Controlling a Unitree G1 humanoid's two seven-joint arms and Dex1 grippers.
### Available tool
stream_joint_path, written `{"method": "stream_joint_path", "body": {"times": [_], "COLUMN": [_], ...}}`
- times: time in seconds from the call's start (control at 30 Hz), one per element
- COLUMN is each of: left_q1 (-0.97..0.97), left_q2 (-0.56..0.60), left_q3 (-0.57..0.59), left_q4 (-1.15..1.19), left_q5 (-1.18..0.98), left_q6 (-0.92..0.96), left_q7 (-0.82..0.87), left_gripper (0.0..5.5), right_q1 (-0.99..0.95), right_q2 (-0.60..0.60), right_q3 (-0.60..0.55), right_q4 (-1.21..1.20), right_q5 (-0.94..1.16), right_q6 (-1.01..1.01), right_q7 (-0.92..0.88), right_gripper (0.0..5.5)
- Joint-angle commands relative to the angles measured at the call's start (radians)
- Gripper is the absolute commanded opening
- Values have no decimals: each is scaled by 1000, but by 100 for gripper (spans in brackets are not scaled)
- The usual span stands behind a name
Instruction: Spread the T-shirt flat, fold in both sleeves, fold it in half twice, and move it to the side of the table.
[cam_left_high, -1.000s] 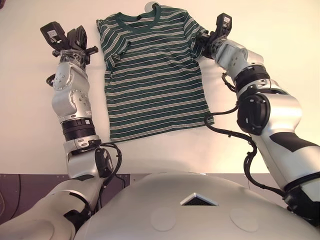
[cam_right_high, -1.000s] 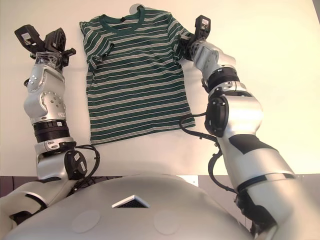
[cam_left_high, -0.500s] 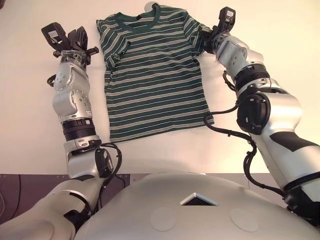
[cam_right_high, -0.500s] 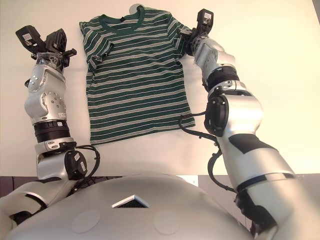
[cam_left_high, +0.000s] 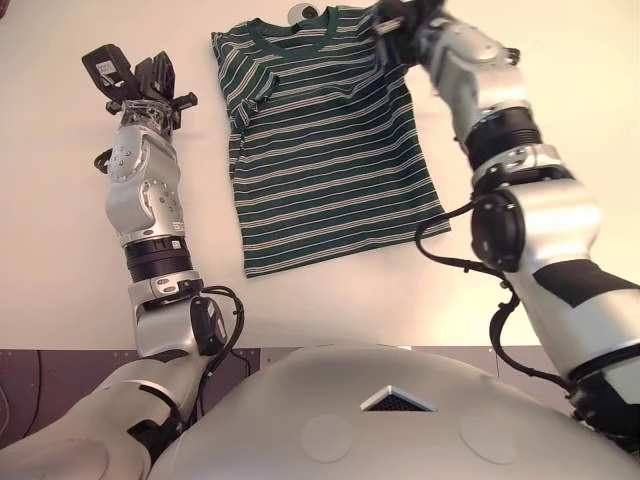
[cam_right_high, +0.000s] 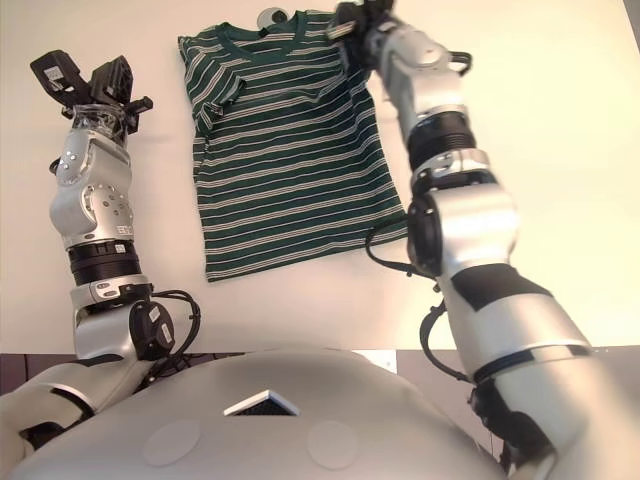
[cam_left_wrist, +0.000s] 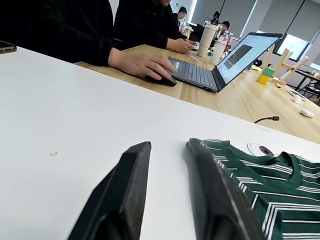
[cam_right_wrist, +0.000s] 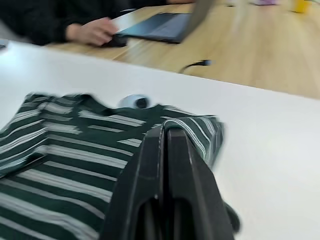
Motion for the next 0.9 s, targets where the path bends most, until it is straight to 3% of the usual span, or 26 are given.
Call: {"method": "stream_joint_path", "body": {"times": [0.03,0.17,0.37,0.53,0.73,0.9], "left_q1": [-1,0,1,2,53,305], "left_q2": [8,8,7,9,21,100], "left_q3": [-3,-1,-2,0,-12,-41], "left_q4": [4,2,0,-5,-59,-358], "left_q5": [8,7,6,6,-5,-170], "left_q6": [-1,-1,0,2,27,273], "left_q7": [5,6,6,8,-31,-227], "left_gripper": [127,127,127,127,127,127], "right_q1": [52,60,66,87,191,372], "right_q2": [18,9,9,2,-76,-298], "right_q3": [55,72,58,47,-75,-81], "right_q4": [-36,-36,-75,-150,-660,-892], "right_q5": [-51,-70,-45,-11,305,373], "right_q6": [32,38,41,96,358,521], "right_q7": [-20,-40,11,110,398,521], "right_gripper": [4,4,94,94,94,94]}}
